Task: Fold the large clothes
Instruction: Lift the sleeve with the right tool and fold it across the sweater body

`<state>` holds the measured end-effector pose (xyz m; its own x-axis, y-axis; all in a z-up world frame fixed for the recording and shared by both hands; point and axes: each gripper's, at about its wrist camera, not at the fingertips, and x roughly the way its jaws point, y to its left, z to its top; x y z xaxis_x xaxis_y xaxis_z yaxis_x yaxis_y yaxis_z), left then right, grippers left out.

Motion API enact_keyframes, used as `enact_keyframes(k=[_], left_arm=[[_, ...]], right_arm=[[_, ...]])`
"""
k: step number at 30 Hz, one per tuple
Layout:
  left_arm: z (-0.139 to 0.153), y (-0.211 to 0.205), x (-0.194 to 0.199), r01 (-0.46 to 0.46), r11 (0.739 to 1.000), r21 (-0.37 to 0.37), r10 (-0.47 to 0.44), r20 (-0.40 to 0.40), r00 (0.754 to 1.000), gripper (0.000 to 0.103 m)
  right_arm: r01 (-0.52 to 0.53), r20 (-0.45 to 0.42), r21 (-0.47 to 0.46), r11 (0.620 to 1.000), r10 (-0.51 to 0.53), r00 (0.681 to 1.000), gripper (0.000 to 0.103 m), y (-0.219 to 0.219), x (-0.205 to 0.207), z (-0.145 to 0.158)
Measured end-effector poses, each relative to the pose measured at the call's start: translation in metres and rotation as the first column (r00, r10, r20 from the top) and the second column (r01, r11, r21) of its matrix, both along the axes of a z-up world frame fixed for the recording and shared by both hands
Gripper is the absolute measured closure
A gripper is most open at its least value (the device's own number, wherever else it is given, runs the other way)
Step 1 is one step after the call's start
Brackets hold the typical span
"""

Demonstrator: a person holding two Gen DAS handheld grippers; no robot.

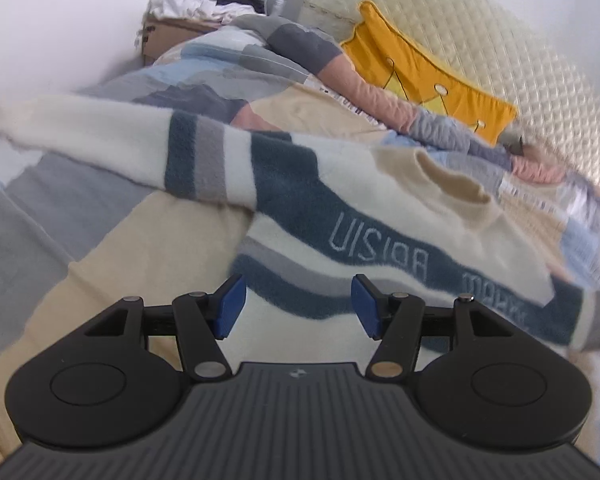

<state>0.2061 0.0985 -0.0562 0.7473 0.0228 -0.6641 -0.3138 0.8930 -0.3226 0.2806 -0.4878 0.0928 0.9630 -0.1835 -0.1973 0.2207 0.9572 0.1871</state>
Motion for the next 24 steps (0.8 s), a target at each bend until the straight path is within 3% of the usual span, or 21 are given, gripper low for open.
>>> enact_keyframes(k=[3, 7, 10, 16, 21, 24], left_arm=[[0.007, 0.010, -0.005, 0.023, 0.995, -0.100, -0.019, 0.034, 0.999, 0.039], [0.016, 0.018, -0.017, 0.051, 0.997, -0.054, -0.047, 0.070, 0.996, 0.039], [0.012, 0.033, -0.028, 0.056, 0.992, -0.110, -0.048, 0.075, 0.996, 0.039], [0.002, 0.071, -0.045, 0.028, 0.956, -0.292, -0.004, 0.082, 0.997, 0.039], [-0.003, 0.092, -0.049, -0.005, 0.927, -0.374, 0.041, 0.087, 0.995, 0.039], [-0.011, 0.101, -0.046, -0.020, 0.900, -0.435, 0.060, 0.078, 0.995, 0.039]], right_arm=[[-0.096, -0.008, -0.072, 0.993, 0.095, 0.995, 0.094, 0.057, -0.014, 0.019], [-0.189, -0.001, -0.202, 0.961, 0.192, 0.981, 0.093, 0.131, -0.039, 0.029], [-0.259, -0.019, -0.232, 0.937, 0.262, 0.965, 0.093, 0.175, -0.061, 0.023], [-0.352, -0.124, -0.300, 0.887, 0.330, 0.936, 0.093, 0.250, -0.102, -0.015], [-0.465, -0.242, -0.401, 0.789, 0.398, 0.885, 0.093, 0.314, -0.128, -0.057], [-0.531, -0.318, -0.411, 0.741, 0.430, 0.845, 0.092, 0.339, -0.139, -0.090]])
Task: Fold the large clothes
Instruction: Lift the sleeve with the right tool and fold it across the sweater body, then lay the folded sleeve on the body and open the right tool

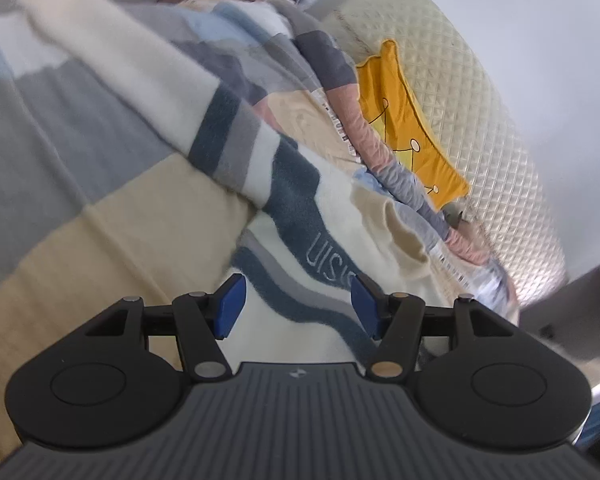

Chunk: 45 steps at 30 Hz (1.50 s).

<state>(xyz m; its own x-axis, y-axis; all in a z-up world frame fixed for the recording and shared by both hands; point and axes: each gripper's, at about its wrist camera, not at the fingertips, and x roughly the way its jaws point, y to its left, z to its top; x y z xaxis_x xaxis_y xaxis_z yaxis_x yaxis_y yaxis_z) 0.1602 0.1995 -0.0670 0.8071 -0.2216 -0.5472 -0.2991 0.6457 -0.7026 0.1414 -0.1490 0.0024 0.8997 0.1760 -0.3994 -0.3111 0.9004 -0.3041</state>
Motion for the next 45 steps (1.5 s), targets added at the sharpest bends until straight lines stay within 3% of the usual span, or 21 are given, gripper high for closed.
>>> enact_keyframes(k=[7, 11, 13, 15, 16, 21, 25, 29, 34, 39, 45], left_arm=[[-0.014, 0.006, 0.008, 0.010, 0.999, -0.038, -0.011, -0.018, 1.000, 0.039], [-0.016, -0.001, 0.015, 0.045, 0.999, -0.007, -0.045, -0.014, 0.999, 0.039], [-0.015, -0.007, 0.018, 0.058, 0.998, 0.010, -0.058, -0.010, 0.998, 0.039], [-0.013, -0.011, 0.020, 0.073, 0.997, 0.021, -0.073, -0.006, 0.997, 0.039], [-0.012, -0.013, 0.020, 0.079, 0.997, 0.027, -0.079, -0.002, 0.997, 0.039], [-0.006, -0.027, 0.015, 0.112, 0.990, 0.087, -0.114, 0.011, 0.993, 0.039], [-0.003, -0.054, 0.014, 0.212, 0.970, 0.122, -0.216, 0.026, 0.976, 0.039], [0.001, -0.090, 0.013, 0.294, 0.930, 0.221, -0.303, 0.009, 0.953, 0.039], [-0.001, -0.117, 0.004, 0.349, 0.897, 0.272, -0.358, -0.017, 0.934, 0.040], [0.001, -0.124, -0.003, 0.362, 0.891, 0.274, -0.372, -0.015, 0.928, 0.040], [0.008, -0.136, -0.008, 0.382, 0.881, 0.279, -0.394, -0.015, 0.919, 0.040]], right_arm=[[-0.088, -0.164, -0.180, 0.980, 0.059, 0.985, 0.091, 0.037, -0.014, -0.085], [-0.090, -0.212, -0.209, 0.974, 0.045, 0.976, 0.087, 0.044, -0.015, -0.105], [-0.109, -0.246, -0.181, 0.977, 0.062, 0.967, 0.072, 0.041, -0.019, -0.101], [-0.149, -0.269, -0.150, 0.977, 0.104, 0.957, 0.050, 0.041, -0.026, -0.095], [-0.170, -0.262, -0.143, 0.975, 0.128, 0.957, 0.048, 0.040, -0.033, -0.090], [-0.230, -0.295, -0.057, 0.971, 0.204, 0.934, 0.047, 0.029, -0.064, -0.065], [-0.234, -0.307, 0.057, 0.971, 0.240, 0.921, 0.047, 0.006, -0.081, -0.048], [-0.170, -0.323, 0.180, 0.969, 0.221, 0.920, 0.047, -0.019, -0.070, -0.047], [-0.056, -0.369, 0.200, 0.978, 0.129, 0.921, 0.047, -0.040, -0.059, -0.049], [-0.054, -0.406, 0.335, 0.941, 0.196, 0.893, 0.047, -0.058, -0.065, -0.042], [-0.066, -0.391, 0.441, 0.895, 0.257, 0.884, 0.047, -0.071, -0.063, -0.035]])
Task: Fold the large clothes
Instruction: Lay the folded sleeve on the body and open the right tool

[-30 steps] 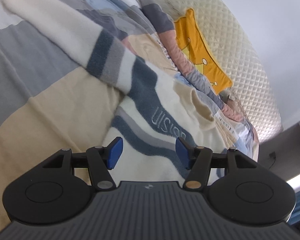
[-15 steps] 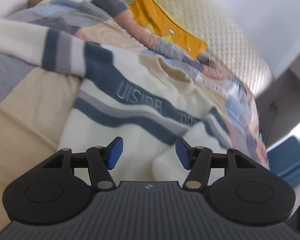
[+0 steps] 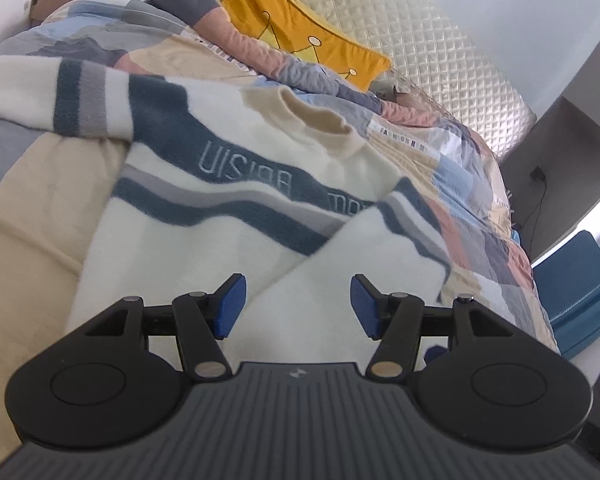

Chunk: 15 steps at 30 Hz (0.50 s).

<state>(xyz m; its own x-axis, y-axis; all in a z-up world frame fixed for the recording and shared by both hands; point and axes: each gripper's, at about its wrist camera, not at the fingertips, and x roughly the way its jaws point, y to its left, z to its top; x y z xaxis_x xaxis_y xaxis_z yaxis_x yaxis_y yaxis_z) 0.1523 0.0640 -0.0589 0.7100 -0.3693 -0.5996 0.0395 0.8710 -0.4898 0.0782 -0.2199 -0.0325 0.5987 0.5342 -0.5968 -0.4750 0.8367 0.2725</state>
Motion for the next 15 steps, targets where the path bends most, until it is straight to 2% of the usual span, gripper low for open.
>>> enact_keyframes(k=[2, 5, 7, 8, 10, 12, 15], left_arm=[[-0.002, -0.006, 0.001, 0.016, 1.000, 0.010, -0.016, -0.010, 1.000, 0.040], [-0.017, -0.017, 0.014, 0.038, 0.997, 0.074, -0.033, -0.060, 0.998, 0.040], [-0.032, -0.020, 0.025, 0.041, 0.995, 0.093, -0.030, -0.111, 0.993, 0.041], [-0.038, -0.020, 0.027, 0.043, 0.995, 0.094, -0.030, -0.131, 0.991, 0.041], [-0.047, -0.023, 0.033, 0.058, 0.993, 0.102, -0.042, -0.156, 0.987, 0.041], [-0.054, -0.027, 0.040, 0.068, 0.988, 0.141, -0.043, -0.170, 0.984, 0.042], [-0.067, -0.033, 0.048, 0.077, 0.980, 0.183, -0.036, -0.216, 0.976, 0.046]], right_arm=[[0.021, -0.017, 0.027, 0.999, -0.020, 1.000, 0.047, -0.006, 0.006, -0.002], [0.074, -0.036, 0.049, 0.996, -0.072, 0.997, 0.048, -0.015, 0.021, -0.013], [0.128, -0.060, 0.003, 0.992, -0.128, 0.990, 0.059, -0.016, 0.036, -0.025], [0.146, -0.069, -0.006, 0.989, -0.146, 0.987, 0.072, -0.017, 0.043, -0.031], [0.177, -0.093, 0.001, 0.984, -0.176, 0.980, 0.075, -0.020, 0.058, -0.041], [0.194, -0.105, 0.018, 0.981, -0.191, 0.976, 0.079, -0.019, 0.069, -0.048], [0.197, -0.094, -0.012, 0.980, -0.197, 0.976, 0.081, -0.012, 0.079, -0.059]])
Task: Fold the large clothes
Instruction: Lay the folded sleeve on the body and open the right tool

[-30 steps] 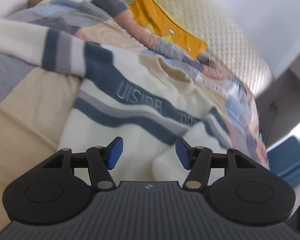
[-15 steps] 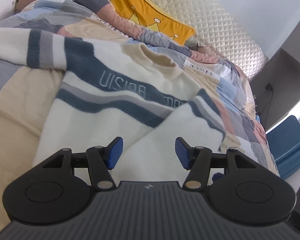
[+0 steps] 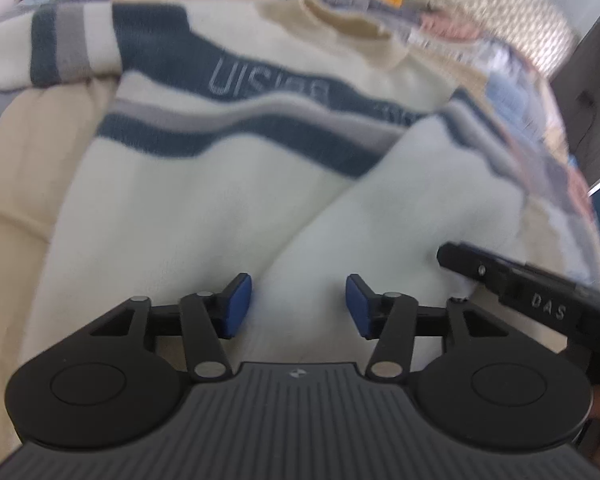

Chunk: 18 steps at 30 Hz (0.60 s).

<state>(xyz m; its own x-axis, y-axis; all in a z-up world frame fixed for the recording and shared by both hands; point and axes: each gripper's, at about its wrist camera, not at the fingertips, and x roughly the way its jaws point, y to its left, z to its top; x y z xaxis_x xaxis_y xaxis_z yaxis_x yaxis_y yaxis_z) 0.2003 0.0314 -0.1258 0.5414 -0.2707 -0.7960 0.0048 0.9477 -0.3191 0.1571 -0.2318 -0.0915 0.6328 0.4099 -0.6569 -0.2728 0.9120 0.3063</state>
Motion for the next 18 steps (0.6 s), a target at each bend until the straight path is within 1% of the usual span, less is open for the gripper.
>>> enact_keyframes(k=[1, 2, 4, 6, 8, 10, 11, 13, 15, 16, 18], left_arm=[[-0.003, -0.001, 0.001, 0.001, 1.000, 0.009, 0.000, -0.005, 1.000, 0.046], [-0.004, -0.001, 0.001, 0.002, 1.000, 0.016, -0.002, -0.006, 1.000, 0.046], [-0.004, 0.001, 0.002, -0.004, 1.000, 0.014, 0.004, -0.003, 1.000, 0.046], [0.001, 0.006, 0.002, -0.019, 1.000, 0.001, 0.019, 0.015, 1.000, 0.046], [0.012, 0.015, 0.003, -0.047, 0.998, 0.027, 0.046, 0.049, 0.998, 0.046], [0.024, 0.036, 0.005, -0.088, 0.996, -0.010, 0.089, 0.071, 0.994, 0.046], [0.030, 0.050, 0.009, -0.124, 0.991, -0.038, 0.127, 0.076, 0.989, 0.046], [0.040, 0.076, 0.017, -0.213, 0.977, -0.033, 0.215, 0.103, 0.971, 0.045], [0.044, 0.112, 0.027, -0.307, 0.950, -0.060, 0.312, 0.116, 0.943, 0.045], [0.044, 0.130, 0.031, -0.352, 0.932, -0.084, 0.360, 0.108, 0.927, 0.045], [0.039, 0.171, 0.039, -0.446, 0.885, -0.129, 0.458, 0.083, 0.885, 0.045]], right_arm=[[0.001, -0.016, -0.012, 1.000, -0.001, 1.000, 0.081, 0.001, 0.004, -0.006], [0.007, -0.034, -0.021, 1.000, -0.008, 0.999, 0.084, 0.002, 0.007, -0.012], [0.017, -0.060, -0.022, 1.000, -0.018, 0.998, 0.085, 0.000, 0.010, -0.020], [0.025, -0.062, -0.007, 1.000, -0.026, 0.998, 0.085, -0.003, 0.008, -0.019], [0.041, -0.067, 0.011, 0.999, -0.040, 0.997, 0.085, -0.008, 0.004, -0.016], [0.055, -0.073, 0.029, 0.998, -0.052, 0.996, 0.085, -0.011, -0.001, -0.015], [0.061, -0.074, 0.038, 0.997, -0.058, 0.996, 0.085, -0.013, -0.004, -0.015], [0.067, -0.072, 0.048, 0.997, -0.064, 0.995, 0.085, -0.016, -0.006, -0.014], [0.069, -0.072, 0.048, 0.996, -0.065, 0.995, 0.085, -0.016, -0.008, -0.014], [0.071, -0.073, 0.049, 0.996, -0.067, 0.995, 0.085, -0.016, -0.007, -0.014], [0.071, -0.074, 0.044, 0.996, -0.068, 0.995, 0.085, -0.015, -0.006, -0.014]])
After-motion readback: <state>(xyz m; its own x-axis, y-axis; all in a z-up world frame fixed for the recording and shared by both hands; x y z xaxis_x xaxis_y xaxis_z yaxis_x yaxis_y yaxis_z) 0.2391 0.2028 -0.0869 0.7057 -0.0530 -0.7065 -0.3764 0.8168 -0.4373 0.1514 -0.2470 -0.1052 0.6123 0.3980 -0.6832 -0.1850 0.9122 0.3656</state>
